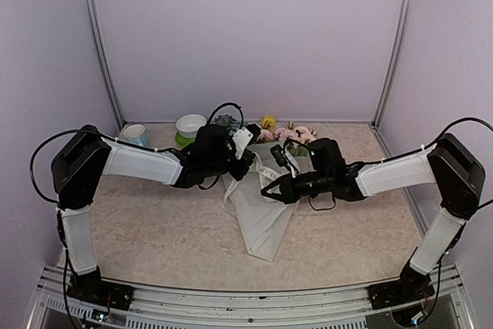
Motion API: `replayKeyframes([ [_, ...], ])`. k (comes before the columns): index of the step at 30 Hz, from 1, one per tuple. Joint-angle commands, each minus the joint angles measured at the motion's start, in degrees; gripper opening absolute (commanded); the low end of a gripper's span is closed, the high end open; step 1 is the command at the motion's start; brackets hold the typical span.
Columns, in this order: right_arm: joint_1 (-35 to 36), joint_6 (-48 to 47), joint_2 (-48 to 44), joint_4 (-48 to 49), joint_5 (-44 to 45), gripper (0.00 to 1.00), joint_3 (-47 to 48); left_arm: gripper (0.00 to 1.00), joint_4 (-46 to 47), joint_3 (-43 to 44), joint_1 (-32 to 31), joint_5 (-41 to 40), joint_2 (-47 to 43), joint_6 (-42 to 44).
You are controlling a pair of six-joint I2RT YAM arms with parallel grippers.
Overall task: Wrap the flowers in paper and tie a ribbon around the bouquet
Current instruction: Cross the ribbon over the folded bouquet.
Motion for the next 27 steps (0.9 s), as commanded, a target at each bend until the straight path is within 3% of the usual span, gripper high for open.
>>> replayKeyframes([
  [1,-2.3,1.4,-1.0,-0.1,-7.9,0.0,-3.3,0.0,5.0,-0.6,-1.7,-11.6,-2.7,8.5],
  [4,-2.8,1.8,1.0,-2.6,-6.8,0.0,-2.6,0.0,6.5,-3.0,-3.0,-14.8,-2.8,12.1],
  [7,-3.1,2.1,2.6,-4.7,-5.6,0.0,-2.2,0.04,1.2,-4.9,-3.3,-10.7,-3.4,12.3],
  [11,-3.4,1.7,3.0,-6.7,-5.5,0.0,-2.9,0.29,-15.0,-5.7,-3.6,8.9,-5.9,14.7],
  [14,-3.4,1.3,3.1,-8.4,-5.7,0.0,-3.0,0.55,-23.4,-5.7,-3.7,18.9,-7.7,16.8],
  [17,-3.4,0.7,2.7,-9.2,-5.6,0.0,-3.3,0.71,-26.7,-6.5,-2.5,25.1,-10.7,19.0],
  [19,-3.4,0.3,2.5,-9.9,-5.6,0.0,-3.3,0.77,-25.7,-6.9,-0.5,30.1,-12.8,19.0],
  [22,-3.4,0.0,2.4,-10.2,-5.9,0.0,-3.5,0.78,-16.7,-6.5,3.4,37.4,-13.6,12.4],
  [24,-3.4,0.0,2.3,-10.0,-6.0,0.0,-3.7,0.68,-12.3,-2.7,4.5,35.4,-10.1,6.1],
  [27,-3.4,0.9,1.6,-7.8,-6.9,0.0,-4.9,0.52,-14.9,8.8,3.9,26.6,0.4,0.3],
])
